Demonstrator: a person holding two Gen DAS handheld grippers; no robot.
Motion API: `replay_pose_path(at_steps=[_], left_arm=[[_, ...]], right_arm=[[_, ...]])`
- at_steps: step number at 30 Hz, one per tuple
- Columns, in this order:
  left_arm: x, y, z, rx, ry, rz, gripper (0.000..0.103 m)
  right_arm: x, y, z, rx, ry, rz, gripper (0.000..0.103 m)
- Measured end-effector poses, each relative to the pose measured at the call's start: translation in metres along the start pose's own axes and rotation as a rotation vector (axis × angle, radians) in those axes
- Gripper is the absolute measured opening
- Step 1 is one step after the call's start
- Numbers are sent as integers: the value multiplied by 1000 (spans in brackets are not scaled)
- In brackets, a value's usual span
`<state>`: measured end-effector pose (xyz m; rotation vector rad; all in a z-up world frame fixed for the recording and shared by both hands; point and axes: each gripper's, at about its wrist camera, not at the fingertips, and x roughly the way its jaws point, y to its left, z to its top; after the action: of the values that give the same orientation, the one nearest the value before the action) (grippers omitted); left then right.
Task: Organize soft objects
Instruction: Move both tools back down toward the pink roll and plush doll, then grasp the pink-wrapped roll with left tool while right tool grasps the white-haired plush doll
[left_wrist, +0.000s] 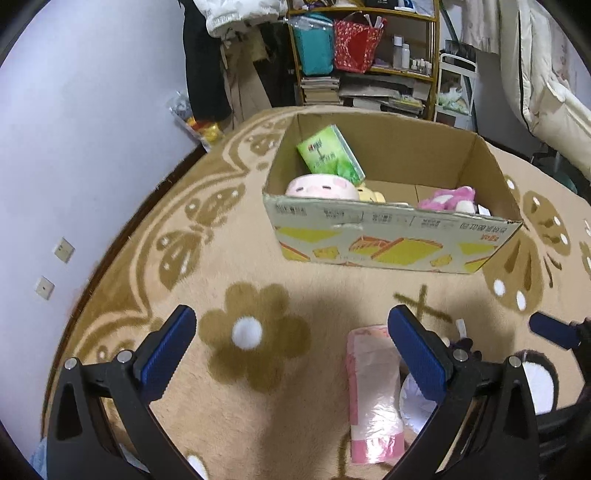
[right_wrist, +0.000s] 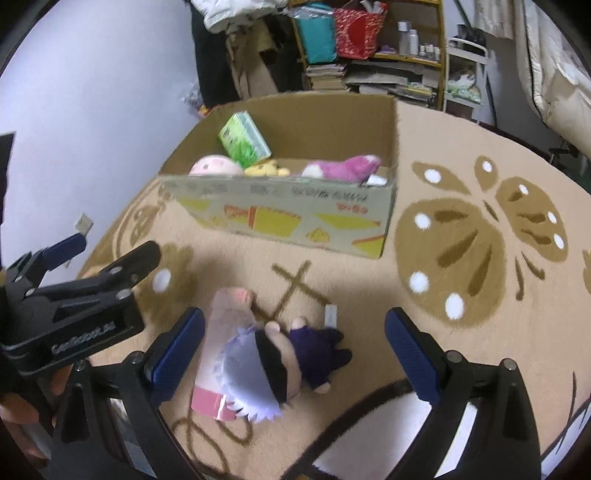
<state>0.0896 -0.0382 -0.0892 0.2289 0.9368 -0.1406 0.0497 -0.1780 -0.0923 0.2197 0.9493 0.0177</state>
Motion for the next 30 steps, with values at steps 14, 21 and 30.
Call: replay_pose_path(at_steps=[14, 21, 30], left_arm=[[31, -15, -8, 13, 113, -61, 103], [45, -21, -10, 11, 147, -81, 103], [58, -25, -15, 8, 186, -67, 103]], right_arm=[[40, 1, -8, 11, 139, 7, 102], [55, 0, -9, 33, 191, 19, 102], [76, -4, -13, 88, 273, 32, 102]])
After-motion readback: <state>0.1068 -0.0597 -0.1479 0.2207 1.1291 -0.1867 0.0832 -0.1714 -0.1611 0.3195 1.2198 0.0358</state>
